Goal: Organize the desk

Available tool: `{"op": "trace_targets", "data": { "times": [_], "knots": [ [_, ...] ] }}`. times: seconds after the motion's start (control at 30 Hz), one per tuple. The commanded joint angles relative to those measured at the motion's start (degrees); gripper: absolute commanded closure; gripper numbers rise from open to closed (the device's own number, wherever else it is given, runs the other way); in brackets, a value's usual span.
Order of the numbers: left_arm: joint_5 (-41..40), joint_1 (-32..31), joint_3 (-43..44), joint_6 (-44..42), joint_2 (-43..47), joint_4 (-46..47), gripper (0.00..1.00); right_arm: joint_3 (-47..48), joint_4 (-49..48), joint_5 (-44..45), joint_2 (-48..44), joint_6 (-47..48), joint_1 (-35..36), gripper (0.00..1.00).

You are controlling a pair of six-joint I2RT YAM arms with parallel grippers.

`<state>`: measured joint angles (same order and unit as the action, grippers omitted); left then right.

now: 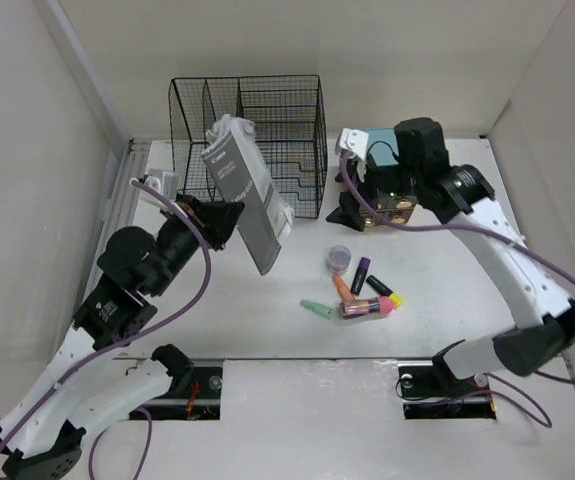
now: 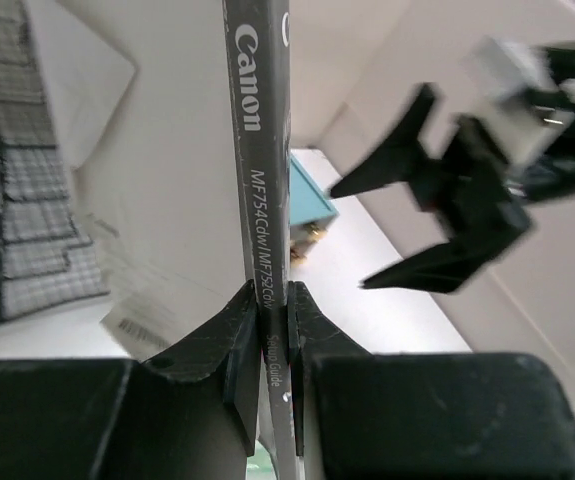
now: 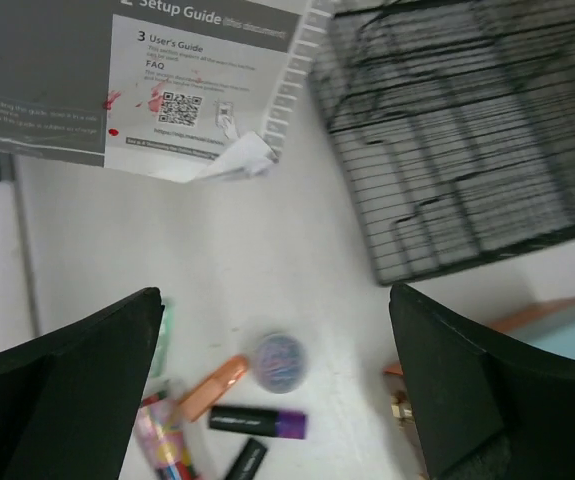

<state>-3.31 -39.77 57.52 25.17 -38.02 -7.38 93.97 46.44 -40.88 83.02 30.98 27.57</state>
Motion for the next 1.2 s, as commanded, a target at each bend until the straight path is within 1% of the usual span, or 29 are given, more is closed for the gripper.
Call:
{"op": "trace_targets", "data": {
  "times": [0.0,0.03,0.17,0.2,0.23,0.27,0.3,0.33,0.37,0.43,0.47,0.63,0.7,0.73,0.83,0.87,0.9,0.97,1.0,1.07,1.1,1.13,1.17],
  "knots": [
    [-4.15,0.04,7.25,-6.35,-3.45,4.04,1.00,-3.09,-14.25,16.97,-4.00,-6.98,0.29,0.00],
    [-4.86,0.04,9.87,-7.23,-6.07,3.25,1.00,-4.05,-15.31,16.98,-4.71,-8.12,0.29,0.00],
    [-12.84,0.04,17.09,-12.41,-12.05,1.49,1.00,-9.41,-19.18,17.68,-7.70,-9.44,-2.87,0.00],
    [-16.95,0.04,18.58,-13.38,-13.30,1.49,1.00,-10.47,-20.15,17.07,-8.75,-9.97,-3.57,0.00],
    [-18.64,0.04,19.90,-14.61,-14.35,1.49,1.00,-11.70,-22.33,16.37,-9.28,-9.98,-5.14,0.00],
    [-19.88,0.04,23.31,-16.97,-16.80,1.49,1.00,-12.58,-23.05,16.36,-9.28,-10.76,-5.77,0.00],
    [-21.37,0.74,24.91,-18.13,-17.87,2.27,1.00,-13.89,-23.06,14.88,-9.28,-11.29,-6.38,0.00],
    [-21.39,1.44,26.66,-19.36,-19.01,2.28,1.00,-13.91,-23.67,14.26,-9.28,-11.29,-7.43,0.00],
    [-22.17,2.06,30.42,-20.06,-21.28,2.28,1.00,-14.69,-24.19,13.64,-9.28,-11.29,-8.05,0.00],
    [-22.18,4.25,33.96,-22.17,-23.23,2.28,1.00,-15.58,-24.98,12.94,-9.28,-12.09,-8.67,0.00],
    [-22.96,4.87,37.20,-22.96,-24.20,2.28,1.00,-16.18,-25.51,12.93,-9.28,-12.09,-8.68,0.00],
    [-24.37,8.91,46.10,-27.45,-30.52,3.15,1.00,-17.42,-26.04,11.70,-9.28,-12.09,-8.68,0.00],
    [-24.37,10.49,47.51,-29.56,-31.85,4.92,1.00,-17.42,-26.66,11.09,-9.28,-12.61,-8.68,0.00],
    [-24.37,12.50,47.51,-29.56,-33.25,6.39,1.00,-17.94,-26.66,11.09,-9.28,-12.61,-8.68,0.00],
    [-20.69,16.03,46.99,-29.04,-35.19,9.13,1.00,-17.95,-26.66,10.47,-9.28,-12.61,-8.68,0.00],
    [-19.64,18.21,46.99,-28.51,-36.50,11.22,1.00,-17.95,-26.66,9.86,-9.28,-12.61,-8.68,0.00],
    [-17.10,19.37,46.29,-28.51,-37.29,12.29,1.00,-18.47,-27.18,9.86,-8.76,-12.61,-8.68,0.00],
    [-14.72,21.56,45.76,-26.41,-40.09,15.09,1.00,-18.48,-27.19,9.34,-8.76,-13.14,-8.68,0.00],
    [-12.36,23.75,45.75,-25.62,-41.33,15.11,1.00,-18.48,-27.19,9.33,-8.76,-13.14,-8.68,0.00],
    [-9.01,26.48,47.50,-23.86,-45.01,17.03,1.00,-18.48,-27.19,8.72,-8.76,-13.14,-8.68,0.00],
    [-8.99,27.37,48.21,-23.15,-46.34,17.04,1.00,-18.48,-27.19,8.72,-8.76,-13.14,-8.68,0.00],
    [-6.03,28.16,49.00,-22.62,-47.66,17.04,1.00,-18.48,-27.19,8.72,-8.76,-13.14,-8.68,0.00],
    [-5.14,28.78,50.49,-22.01,-48.98,17.04,1.00,-19.00,-27.19,8.72,-8.76,-13.14,-8.68,0.00]
  ]
}}
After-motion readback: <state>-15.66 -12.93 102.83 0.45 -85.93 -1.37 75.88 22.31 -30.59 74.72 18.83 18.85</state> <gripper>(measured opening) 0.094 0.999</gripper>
